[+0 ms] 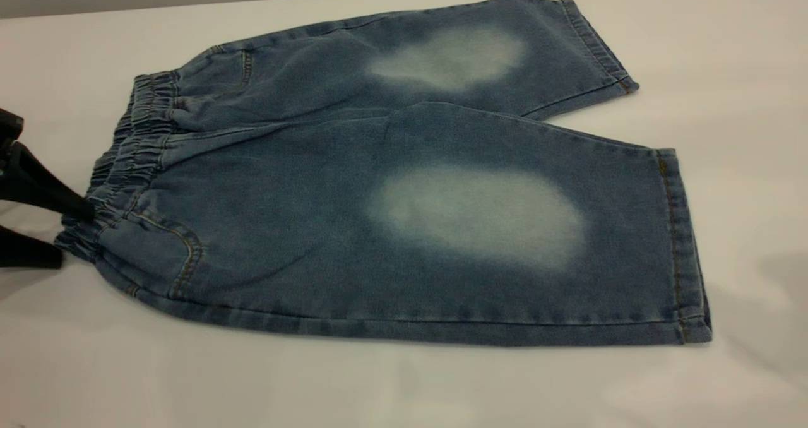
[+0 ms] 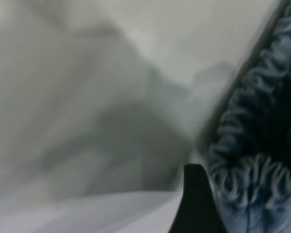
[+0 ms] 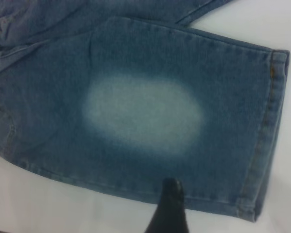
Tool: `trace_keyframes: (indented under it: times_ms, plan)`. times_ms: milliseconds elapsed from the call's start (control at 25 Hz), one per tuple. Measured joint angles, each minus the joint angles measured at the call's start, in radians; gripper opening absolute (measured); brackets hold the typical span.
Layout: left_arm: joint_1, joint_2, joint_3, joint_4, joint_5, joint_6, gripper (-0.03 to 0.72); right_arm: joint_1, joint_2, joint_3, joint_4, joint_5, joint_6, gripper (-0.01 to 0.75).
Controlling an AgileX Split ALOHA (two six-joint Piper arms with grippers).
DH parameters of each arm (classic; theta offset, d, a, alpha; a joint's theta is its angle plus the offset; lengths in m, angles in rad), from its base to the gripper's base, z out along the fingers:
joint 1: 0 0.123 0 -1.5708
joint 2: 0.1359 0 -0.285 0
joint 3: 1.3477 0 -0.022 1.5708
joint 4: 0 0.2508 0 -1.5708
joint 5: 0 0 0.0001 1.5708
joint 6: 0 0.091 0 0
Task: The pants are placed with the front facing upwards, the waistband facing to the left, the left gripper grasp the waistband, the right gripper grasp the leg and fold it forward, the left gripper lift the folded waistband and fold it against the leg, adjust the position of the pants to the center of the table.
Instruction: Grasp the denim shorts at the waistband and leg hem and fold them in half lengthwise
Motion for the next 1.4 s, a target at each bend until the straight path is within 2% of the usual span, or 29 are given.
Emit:
trace_keyframes:
  times_ms: [200, 520, 600, 800, 840, 1120, 1400]
  plan:
    - [0.000, 0.033, 0.000, -0.101, 0.010, 0.054, 0.442, 0.000, 0.000, 0.000, 0.000, 0.000, 0.001, 0.549]
    - [0.000, 0.057, 0.000, -0.113, 0.009, 0.054, 0.391, 0.000, 0.000, 0.000, 0.029, 0.008, 0.001, 0.549]
    - [0.000, 0.058, 0.000, -0.112, -0.003, 0.052, 0.344, 0.000, 0.001, 0.000, 0.048, 0.023, 0.001, 0.549]
    - [-0.002, 0.061, 0.001, -0.142, -0.039, 0.064, 0.141, 0.000, 0.056, 0.000, 0.089, 0.055, 0.002, 0.549]
    - [-0.002, 0.061, 0.001, -0.143, -0.040, 0.072, 0.122, 0.000, 0.073, 0.000, 0.101, 0.055, 0.002, 0.549]
    - [-0.002, 0.058, 0.001, -0.148, -0.035, 0.080, 0.121, 0.000, 0.269, 0.000, 0.140, 0.041, 0.026, 0.528]
    - [-0.002, 0.058, 0.001, -0.167, -0.013, 0.081, 0.121, 0.000, 0.536, 0.000, 0.256, 0.108, -0.127, 0.498]
